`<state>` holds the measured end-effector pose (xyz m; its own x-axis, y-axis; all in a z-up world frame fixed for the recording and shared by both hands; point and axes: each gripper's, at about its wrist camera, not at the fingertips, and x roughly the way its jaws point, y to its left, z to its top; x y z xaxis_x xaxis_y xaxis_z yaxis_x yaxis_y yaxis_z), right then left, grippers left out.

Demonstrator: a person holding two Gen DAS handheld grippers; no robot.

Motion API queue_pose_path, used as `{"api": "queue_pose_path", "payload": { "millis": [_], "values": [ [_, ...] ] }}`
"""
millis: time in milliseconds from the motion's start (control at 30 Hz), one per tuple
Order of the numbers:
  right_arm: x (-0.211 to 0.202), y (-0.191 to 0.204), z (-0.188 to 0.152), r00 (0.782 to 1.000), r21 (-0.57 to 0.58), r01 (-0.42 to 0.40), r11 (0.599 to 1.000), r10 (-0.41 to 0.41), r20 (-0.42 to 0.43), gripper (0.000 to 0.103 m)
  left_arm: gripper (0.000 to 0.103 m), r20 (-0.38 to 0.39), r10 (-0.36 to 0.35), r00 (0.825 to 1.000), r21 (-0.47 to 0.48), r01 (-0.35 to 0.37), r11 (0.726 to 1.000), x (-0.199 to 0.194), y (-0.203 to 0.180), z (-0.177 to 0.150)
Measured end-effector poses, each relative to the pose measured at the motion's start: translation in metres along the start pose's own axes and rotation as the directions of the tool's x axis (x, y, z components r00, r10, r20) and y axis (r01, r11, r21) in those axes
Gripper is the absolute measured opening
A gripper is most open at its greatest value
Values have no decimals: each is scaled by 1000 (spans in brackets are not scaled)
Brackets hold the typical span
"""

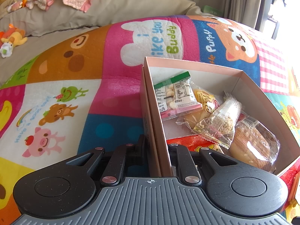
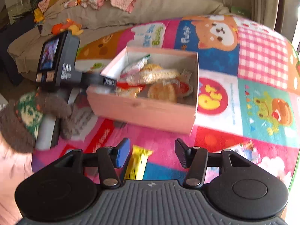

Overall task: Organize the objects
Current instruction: 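Carry the cheese stick into the pink box and release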

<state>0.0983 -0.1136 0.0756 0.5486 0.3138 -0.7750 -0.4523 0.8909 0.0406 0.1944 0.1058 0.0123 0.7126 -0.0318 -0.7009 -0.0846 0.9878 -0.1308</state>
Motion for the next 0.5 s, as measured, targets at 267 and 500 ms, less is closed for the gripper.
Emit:
{"api": "queue_pose_path", "payload": {
  "millis": [267,500],
  "values": [
    [24,11,-36,995,15,-36,999,37,-88,48,16,0,0,1000,0,0,1000,0,0,0],
    [15,24,-37,993,-55,-50,997,44,-107,21,16,0,1,1000,0,-1,1000,0,0,0]
  ]
}}
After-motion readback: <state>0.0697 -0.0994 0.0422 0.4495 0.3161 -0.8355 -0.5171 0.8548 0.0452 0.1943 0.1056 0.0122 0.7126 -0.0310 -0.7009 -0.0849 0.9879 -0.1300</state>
